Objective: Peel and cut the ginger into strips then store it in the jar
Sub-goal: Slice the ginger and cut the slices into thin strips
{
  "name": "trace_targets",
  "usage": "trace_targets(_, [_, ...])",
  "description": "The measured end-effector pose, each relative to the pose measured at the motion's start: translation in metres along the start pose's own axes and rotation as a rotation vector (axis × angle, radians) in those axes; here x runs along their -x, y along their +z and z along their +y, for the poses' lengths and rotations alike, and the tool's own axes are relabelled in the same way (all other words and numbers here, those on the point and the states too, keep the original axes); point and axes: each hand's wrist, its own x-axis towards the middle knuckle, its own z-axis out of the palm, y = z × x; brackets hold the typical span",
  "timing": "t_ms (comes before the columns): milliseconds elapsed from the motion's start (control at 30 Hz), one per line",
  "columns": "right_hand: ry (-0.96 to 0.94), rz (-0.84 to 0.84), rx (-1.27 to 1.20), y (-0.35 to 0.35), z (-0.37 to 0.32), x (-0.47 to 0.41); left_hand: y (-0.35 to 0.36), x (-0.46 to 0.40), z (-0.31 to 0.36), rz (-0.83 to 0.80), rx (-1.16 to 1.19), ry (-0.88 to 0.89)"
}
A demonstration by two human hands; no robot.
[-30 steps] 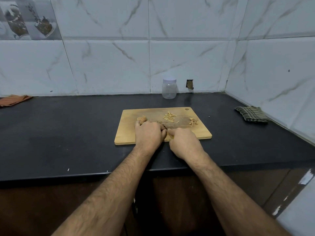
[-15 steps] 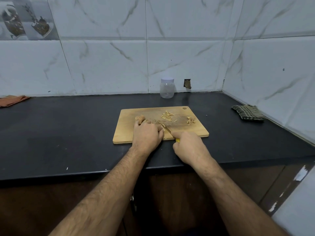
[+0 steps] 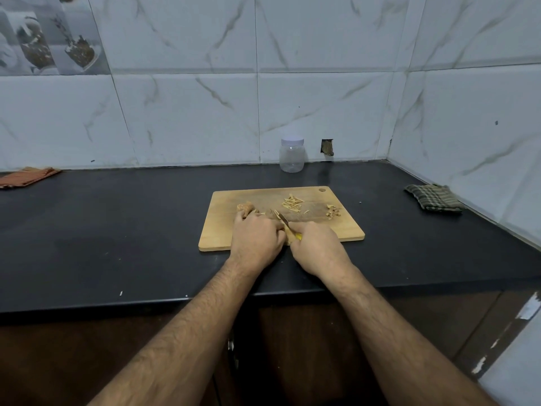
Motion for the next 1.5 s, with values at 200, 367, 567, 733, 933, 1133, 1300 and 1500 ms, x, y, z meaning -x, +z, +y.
trace_targets(200, [-0.005,-0.004,0.022,0.002,0.002,-0.001,-0.002,0.002,0.001,0.005,-0.043,0.02])
trace_targets(367, [-0.007,-0.001,0.031,0.001,0.004,-0.004,-0.001,0.001,0.001,-0.004,-0.051,0.013])
trace_targets(567, [0.028,0.026,0.01,-0.003,0.009,-0.006,0.002,-0.001,0.0,-0.017,-0.05,0.02])
trace_targets(733, [-0.029,-0.018,-0.002,-0.001,0.007,-0.011,0.005,-0.002,-0.001,-0.032,-0.053,0.021])
trace_targets(933, [0.014,-0.053,0.026,-0.008,0.008,-0.02,0.003,-0.002,0.0,-0.024,-0.061,0.019])
trace_targets(1133, [0.025,-0.032,0.006,-0.007,0.009,-0.019,0.004,-0.002,-0.001,-0.023,-0.06,0.019])
trace_targets(1300, [-0.004,-0.022,0.008,0.0,0.004,-0.014,0.004,-0.003,-0.001,-0.036,-0.043,0.027])
trace_targets(1500, [-0.016,-0.019,0.032,0.002,0.002,-0.011,0.004,-0.003,0.0,-0.008,-0.018,0.017])
